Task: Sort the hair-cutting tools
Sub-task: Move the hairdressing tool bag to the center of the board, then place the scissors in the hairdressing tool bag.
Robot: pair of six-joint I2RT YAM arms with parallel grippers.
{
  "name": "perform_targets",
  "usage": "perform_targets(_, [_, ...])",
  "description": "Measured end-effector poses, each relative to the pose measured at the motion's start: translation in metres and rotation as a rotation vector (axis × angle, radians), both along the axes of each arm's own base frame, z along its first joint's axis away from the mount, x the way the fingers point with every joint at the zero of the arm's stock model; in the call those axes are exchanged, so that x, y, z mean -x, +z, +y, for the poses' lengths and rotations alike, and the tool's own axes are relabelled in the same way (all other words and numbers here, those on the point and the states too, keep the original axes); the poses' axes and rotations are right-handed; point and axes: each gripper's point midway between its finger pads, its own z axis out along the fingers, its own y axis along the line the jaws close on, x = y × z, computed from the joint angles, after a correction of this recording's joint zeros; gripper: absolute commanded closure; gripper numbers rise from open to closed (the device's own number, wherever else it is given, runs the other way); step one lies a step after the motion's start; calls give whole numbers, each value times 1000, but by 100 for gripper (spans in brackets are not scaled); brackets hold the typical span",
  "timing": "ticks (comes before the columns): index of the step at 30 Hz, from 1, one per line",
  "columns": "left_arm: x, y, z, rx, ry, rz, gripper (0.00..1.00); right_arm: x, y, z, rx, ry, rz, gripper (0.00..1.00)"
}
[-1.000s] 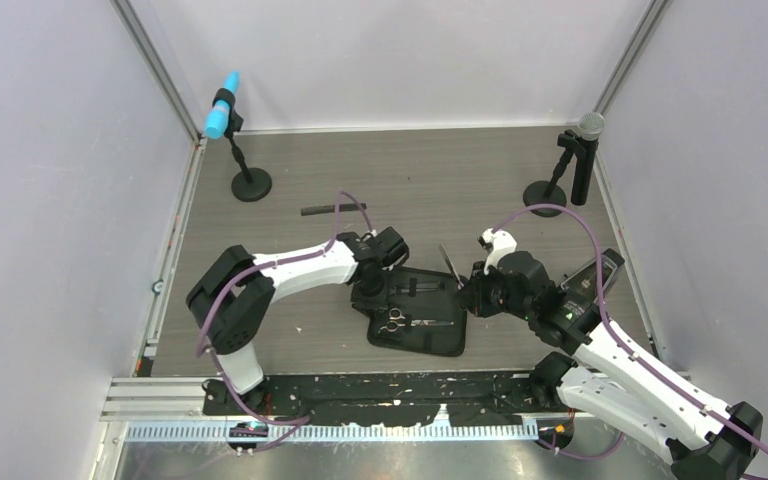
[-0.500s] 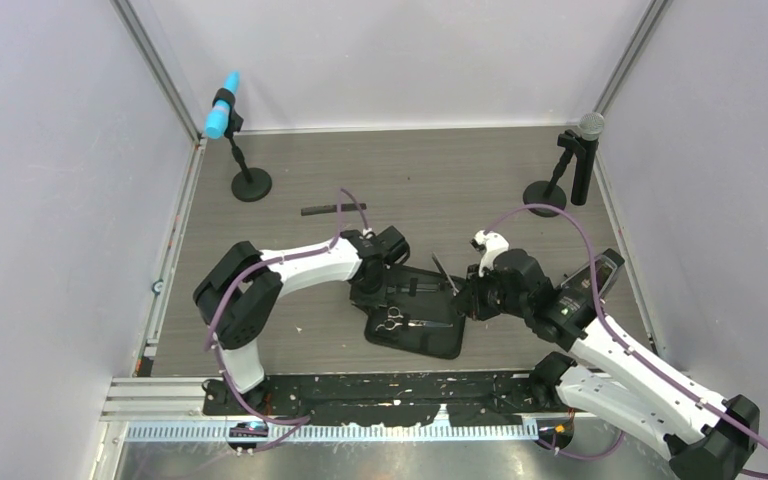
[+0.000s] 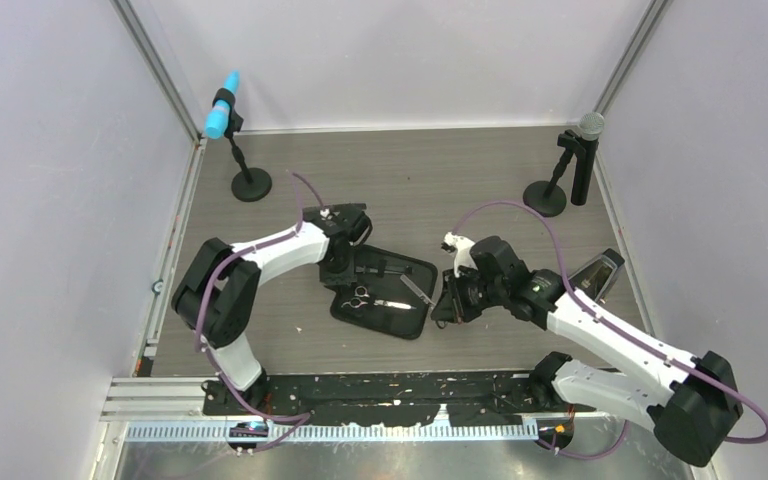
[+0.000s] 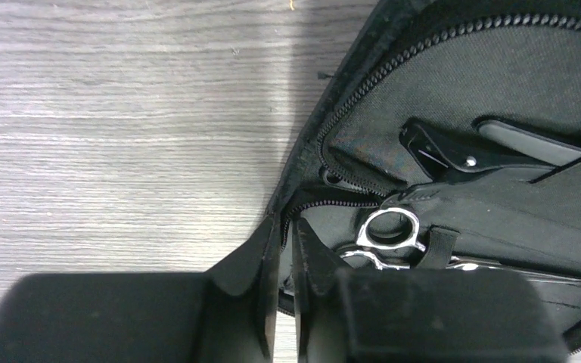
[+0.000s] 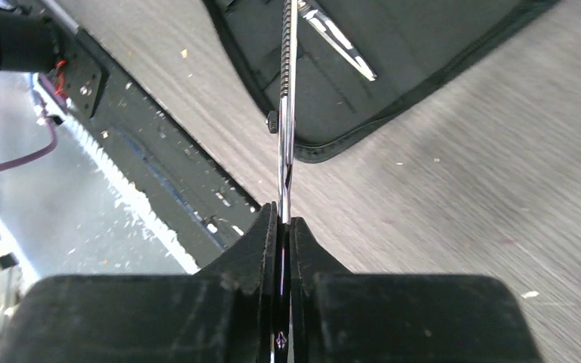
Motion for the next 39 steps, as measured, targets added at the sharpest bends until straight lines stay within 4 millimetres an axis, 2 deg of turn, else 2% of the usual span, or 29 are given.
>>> perform_targets(6, [8, 5, 3, 16, -7, -16, 67, 10, -6, 18, -57, 80, 80, 95])
perform_targets(14, [23, 21, 8, 69, -11, -52, 65, 24, -35, 22, -63, 116, 185, 95])
perform_targets(20, [38, 9, 8, 86, -16, -2, 66, 30, -49, 22, -66, 129, 225, 95])
perform_targets(26, [37, 2, 3, 99, -9, 16, 68, 40, -64, 20, -56, 149, 286, 94])
perform_targets(39, [41, -7, 1, 112, -7, 36, 69, 47, -69, 21, -62, 189, 313, 94])
